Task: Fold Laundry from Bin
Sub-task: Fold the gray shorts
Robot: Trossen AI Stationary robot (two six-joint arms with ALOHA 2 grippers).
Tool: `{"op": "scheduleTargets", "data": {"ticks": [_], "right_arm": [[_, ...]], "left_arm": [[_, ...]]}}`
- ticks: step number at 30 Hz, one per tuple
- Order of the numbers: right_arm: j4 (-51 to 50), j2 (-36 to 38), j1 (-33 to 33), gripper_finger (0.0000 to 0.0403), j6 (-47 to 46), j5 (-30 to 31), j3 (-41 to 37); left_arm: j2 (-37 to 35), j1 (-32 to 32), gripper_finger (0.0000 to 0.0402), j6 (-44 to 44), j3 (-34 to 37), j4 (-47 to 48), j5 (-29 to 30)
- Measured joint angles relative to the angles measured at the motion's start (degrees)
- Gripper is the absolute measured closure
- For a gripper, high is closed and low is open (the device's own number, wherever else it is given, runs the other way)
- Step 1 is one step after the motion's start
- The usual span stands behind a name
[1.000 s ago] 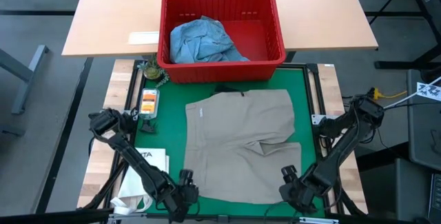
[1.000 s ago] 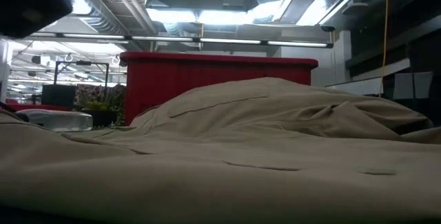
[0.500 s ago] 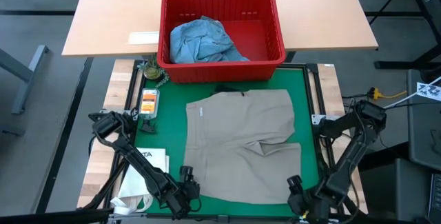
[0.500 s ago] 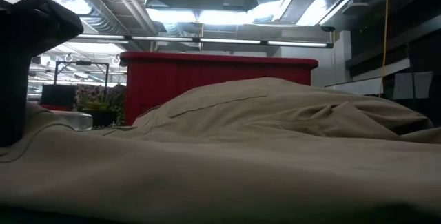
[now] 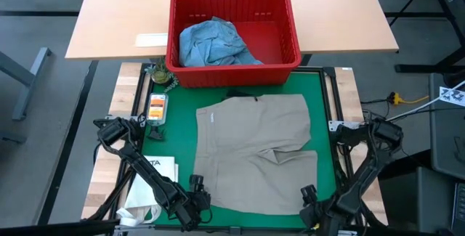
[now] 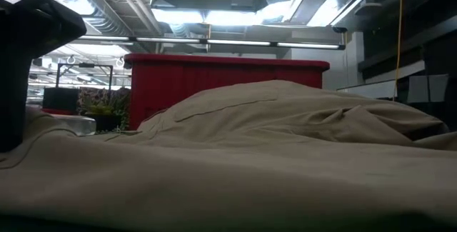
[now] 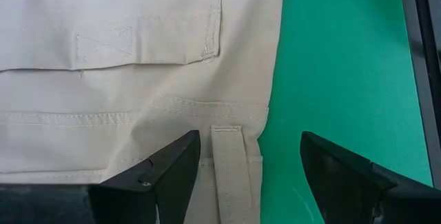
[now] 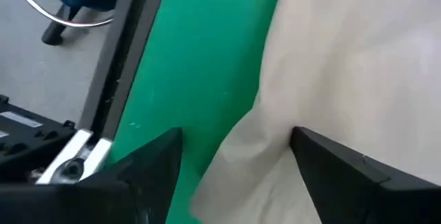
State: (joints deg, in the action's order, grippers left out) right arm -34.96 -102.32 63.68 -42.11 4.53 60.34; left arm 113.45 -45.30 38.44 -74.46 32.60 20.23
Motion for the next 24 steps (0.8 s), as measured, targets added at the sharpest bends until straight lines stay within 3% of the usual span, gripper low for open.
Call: {"op": "scheduleTargets", "data": {"ticks": [3,6,14,18,24], "right_arm": [[-0.1,-0.8,0.0,0.0151,0.0,0.1,0.1],[-0.6,-1.0,0.0,0.0202,-0.1,0.5,0.2],[-1.9,-1.0,-0.1,0.0388,-0.2,1.2,0.9],[-9.3,-1.0,-0.1,0.0374,0.3,0.5,5.5],[-20.4,-0.7,0.1,0.0384,2.6,-0.7,16.7]], "left_arm": [[0.0,0.0,0.0163,0.0,0.0,0.0,-0.3],[0.0,0.0,0.0189,0.0,0.0,0.0,-0.3],[0.0,0.0,0.032,0.0,0.0,-0.1,-1.7],[0.1,0.7,0.039,0.9,-2.4,2.5,-7.4],[0.1,1.0,0.0398,1.8,-11.7,11.7,-12.5]]}}
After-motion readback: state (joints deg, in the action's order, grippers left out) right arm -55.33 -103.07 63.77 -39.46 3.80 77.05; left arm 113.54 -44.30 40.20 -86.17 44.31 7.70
